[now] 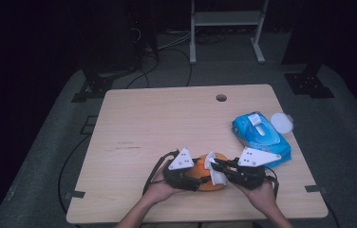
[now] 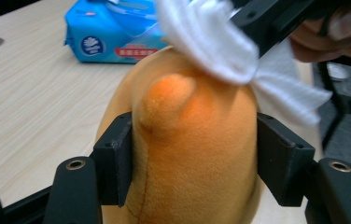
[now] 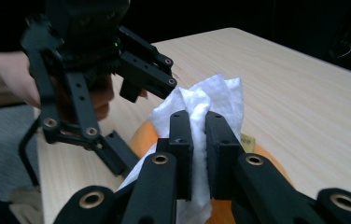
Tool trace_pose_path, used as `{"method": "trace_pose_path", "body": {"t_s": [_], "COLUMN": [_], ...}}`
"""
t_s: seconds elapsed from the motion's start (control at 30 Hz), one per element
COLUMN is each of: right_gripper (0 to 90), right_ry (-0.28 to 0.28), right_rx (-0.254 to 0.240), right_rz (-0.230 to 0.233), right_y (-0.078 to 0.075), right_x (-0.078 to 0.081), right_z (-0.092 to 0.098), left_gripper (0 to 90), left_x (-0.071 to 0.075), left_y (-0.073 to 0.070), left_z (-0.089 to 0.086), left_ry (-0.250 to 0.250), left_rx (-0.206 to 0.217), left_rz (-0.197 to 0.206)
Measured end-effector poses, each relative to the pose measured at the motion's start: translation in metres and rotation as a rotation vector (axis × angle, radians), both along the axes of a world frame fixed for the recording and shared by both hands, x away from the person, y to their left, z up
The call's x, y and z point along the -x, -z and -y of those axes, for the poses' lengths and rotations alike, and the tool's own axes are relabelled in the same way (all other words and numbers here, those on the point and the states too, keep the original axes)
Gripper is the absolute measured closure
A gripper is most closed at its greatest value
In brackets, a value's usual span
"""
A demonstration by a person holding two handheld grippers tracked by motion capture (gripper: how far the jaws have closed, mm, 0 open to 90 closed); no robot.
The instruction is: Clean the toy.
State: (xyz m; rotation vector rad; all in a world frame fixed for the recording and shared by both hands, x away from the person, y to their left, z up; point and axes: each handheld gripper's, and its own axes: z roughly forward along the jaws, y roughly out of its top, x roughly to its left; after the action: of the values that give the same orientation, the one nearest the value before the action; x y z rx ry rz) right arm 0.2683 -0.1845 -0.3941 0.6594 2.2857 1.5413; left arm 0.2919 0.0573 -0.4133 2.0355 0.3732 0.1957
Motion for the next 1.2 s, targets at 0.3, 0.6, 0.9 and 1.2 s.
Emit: {"method": "trace_pose_path", "body": {"t_s": [0.3,0.6,0.9,1.2], "right_gripper": [81.5,81.6,81.5,81.4], "right_ry": [0.035,0.043,0.033,0.017], "right_rx": [-0.021,-0.039,-0.033,-0.046], "right_rz": [-0.073,-0.064,-0.072,-0.069], "right_y": [0.013,0.007,0.006,0.002], "right_x": [-0.016,-0.009,-0.013,-0.011], "right_z": [0.016,0.011,0.017,0.013], "left_gripper": [18.6,31.1,21.9,32.7], "left_x": [-0.009,-0.012,0.0,0.013], "left_y": [0.002,0.01,0.007,0.007], "left_z": [-0.005,-0.009,0.003,0.013], "left_ry": [0.024,0.023,0.072,0.121], "left_rx": [0.027,0.035,-0.007,-0.053], "left_rz": [-0.052,-0.073,0.033,0.119]}}
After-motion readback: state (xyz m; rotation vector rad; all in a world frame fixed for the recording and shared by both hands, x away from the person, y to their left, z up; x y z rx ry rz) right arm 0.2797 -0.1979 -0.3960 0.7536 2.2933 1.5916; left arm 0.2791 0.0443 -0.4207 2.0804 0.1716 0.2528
